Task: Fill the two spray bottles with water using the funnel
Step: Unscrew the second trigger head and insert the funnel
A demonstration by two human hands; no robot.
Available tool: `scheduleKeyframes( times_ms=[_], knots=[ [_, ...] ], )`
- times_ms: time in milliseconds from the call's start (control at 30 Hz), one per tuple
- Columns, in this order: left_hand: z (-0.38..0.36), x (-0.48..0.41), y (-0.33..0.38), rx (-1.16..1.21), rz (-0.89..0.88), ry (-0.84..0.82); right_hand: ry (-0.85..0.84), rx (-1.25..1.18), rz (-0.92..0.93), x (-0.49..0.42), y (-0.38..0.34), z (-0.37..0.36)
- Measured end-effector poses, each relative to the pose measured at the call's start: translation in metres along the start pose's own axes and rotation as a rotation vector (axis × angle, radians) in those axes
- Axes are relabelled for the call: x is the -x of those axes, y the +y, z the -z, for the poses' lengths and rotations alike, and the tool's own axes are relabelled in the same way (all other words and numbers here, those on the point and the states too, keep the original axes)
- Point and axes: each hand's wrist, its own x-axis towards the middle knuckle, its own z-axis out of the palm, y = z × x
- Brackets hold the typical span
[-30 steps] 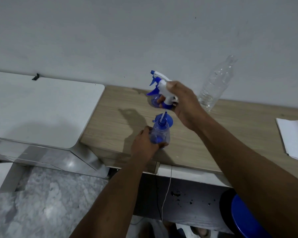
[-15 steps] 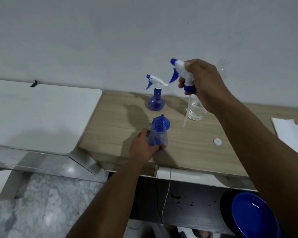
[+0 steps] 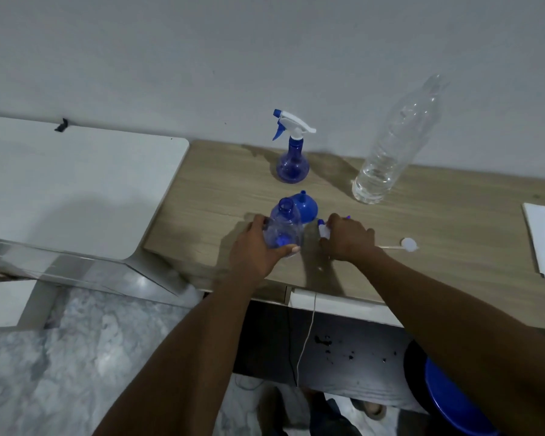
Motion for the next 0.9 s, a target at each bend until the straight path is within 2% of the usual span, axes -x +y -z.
scheduleKeyframes(
  times_ms=[100,233,333,433,600,667,800,900],
  knots=[
    [0.000,0.000,0.000,-0.003,-0.014,0.006,0.052,0.186,-0.009,-0.012,-0.015,0.019],
    [0.001,-0.002,-0.001,0.005,-0.030,0.002,0.197,0.103,0.041,-0.041,-0.048,0.040],
    [-0.002,-0.003,-0.005,0.026,-0.015,0.024,0.072,-0.006,0.108,-0.063,-0.063,0.039],
    [-0.003,-0.004,-0.009,0.029,-0.006,0.023,-0.086,0.025,0.137,-0.078,-0.063,0.030],
    [-0.004,-0.004,-0.011,0.014,0.011,0.019,-0.037,0.110,0.189,-0.083,-0.059,0.029],
    [-0.003,-0.003,-0.009,0.025,0.019,0.029,0.015,0.006,0.187,-0.083,-0.058,0.037],
    [-0.002,-0.002,-0.002,0.013,0.031,0.009,0.135,-0.474,0.252,-0.069,-0.061,0.066],
    [-0.001,-0.001,0.001,0.009,0.031,0.001,0.168,-0.737,0.321,-0.043,-0.067,0.089]
  ],
)
